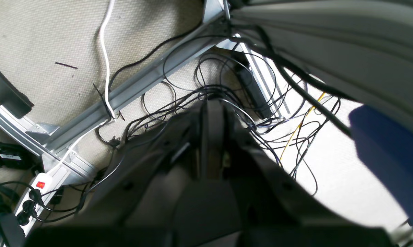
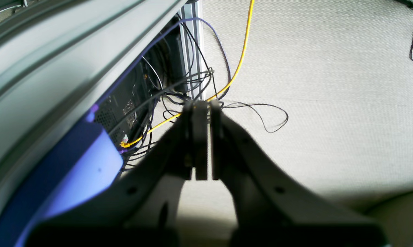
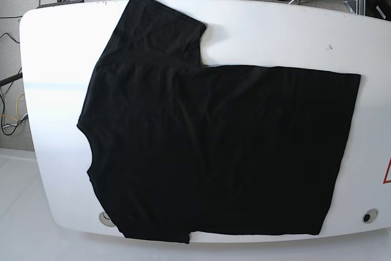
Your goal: Fold the T-shirt properly
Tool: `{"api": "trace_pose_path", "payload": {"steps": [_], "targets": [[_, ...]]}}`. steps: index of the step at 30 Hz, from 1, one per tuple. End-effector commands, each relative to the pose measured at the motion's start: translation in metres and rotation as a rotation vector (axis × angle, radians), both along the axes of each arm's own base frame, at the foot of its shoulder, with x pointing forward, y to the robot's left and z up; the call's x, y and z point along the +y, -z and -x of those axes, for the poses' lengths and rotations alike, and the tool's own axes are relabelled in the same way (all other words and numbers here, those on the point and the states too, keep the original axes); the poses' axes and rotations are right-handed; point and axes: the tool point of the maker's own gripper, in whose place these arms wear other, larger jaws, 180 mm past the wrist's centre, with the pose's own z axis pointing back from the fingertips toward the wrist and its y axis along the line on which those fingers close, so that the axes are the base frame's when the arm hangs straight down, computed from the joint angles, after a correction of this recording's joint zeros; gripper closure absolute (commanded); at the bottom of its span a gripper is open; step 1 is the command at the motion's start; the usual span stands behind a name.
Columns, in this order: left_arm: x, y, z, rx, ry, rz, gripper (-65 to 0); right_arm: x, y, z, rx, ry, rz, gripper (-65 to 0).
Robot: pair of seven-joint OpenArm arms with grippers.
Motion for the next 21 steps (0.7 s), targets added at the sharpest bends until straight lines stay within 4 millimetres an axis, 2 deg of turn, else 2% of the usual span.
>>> {"api": "trace_pose_path", "payload": {"steps": [1,9,13,21], "targets": [[0.025,0.001,0.016,0.027,-0.084,-0.027,0.0,-0.020,0.000,-0.008,-0.039,0.044,-0.004,-0.5],[0.038,0.001,0.021,0.024,-0.120,-0.060,0.0,-0.025,0.000,-0.005,-0.034,0.072,0.003,0.0],[0.056,0.000,0.025,0.026,-0.116,-0.110,0.0,-0.023,0.000,0.007,-0.023,0.087,0.013,0.0],[0.079,-0.002,0.029,0.029,-0.064,-0.169,0.0,-0.017,-0.001,0.012,-0.015,0.132,-0.002,0.0]]}}
